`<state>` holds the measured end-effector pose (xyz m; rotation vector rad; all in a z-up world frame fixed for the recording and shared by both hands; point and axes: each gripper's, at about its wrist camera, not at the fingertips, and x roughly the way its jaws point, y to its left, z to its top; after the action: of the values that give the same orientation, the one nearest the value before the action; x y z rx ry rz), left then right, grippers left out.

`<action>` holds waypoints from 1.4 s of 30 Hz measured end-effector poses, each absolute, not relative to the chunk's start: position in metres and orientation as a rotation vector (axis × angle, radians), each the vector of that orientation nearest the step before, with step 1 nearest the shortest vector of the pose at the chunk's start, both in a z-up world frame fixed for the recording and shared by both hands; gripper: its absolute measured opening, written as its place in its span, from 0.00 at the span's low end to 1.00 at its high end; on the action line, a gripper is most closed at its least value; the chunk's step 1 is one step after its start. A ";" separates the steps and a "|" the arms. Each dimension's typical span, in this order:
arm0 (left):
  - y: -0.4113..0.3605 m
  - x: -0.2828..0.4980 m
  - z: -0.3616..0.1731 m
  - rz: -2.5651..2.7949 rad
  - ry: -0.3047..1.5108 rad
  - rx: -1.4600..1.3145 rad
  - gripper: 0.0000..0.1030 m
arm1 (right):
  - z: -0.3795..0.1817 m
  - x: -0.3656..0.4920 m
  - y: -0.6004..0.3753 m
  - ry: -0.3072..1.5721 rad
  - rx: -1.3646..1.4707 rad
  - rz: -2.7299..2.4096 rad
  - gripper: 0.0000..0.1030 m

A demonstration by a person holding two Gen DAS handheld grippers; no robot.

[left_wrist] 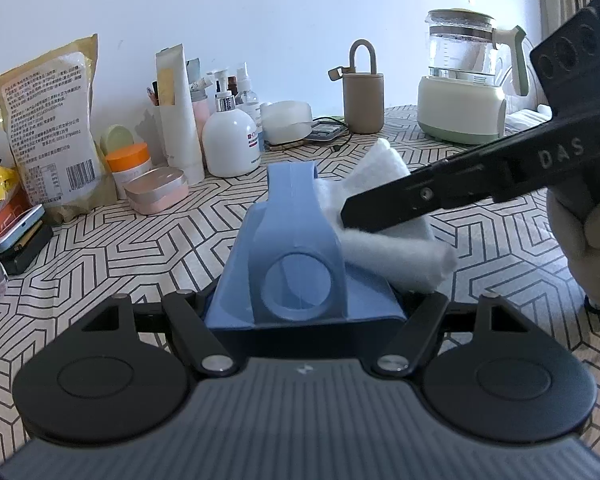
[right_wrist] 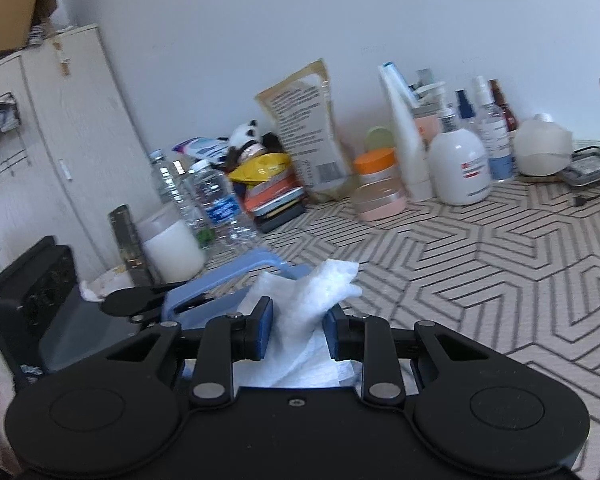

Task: Clean container
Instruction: 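Press the wipe against the container's side wall and rub with the right tool, then pull the wipe away from the container with the right tool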

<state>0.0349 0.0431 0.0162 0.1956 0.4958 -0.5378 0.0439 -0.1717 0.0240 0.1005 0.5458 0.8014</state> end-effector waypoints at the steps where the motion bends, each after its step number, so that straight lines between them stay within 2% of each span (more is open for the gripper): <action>1: 0.043 0.035 0.016 -0.538 0.496 0.194 0.71 | 0.025 0.043 -0.170 0.543 0.091 0.806 0.31; 42: 0.038 0.032 0.017 -0.527 0.492 0.223 0.71 | 0.018 0.053 -0.179 0.577 0.014 0.591 0.32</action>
<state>0.0317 0.0383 0.0169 0.2226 0.4919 -0.5268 0.0532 -0.1786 0.0185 0.0140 0.5765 0.5907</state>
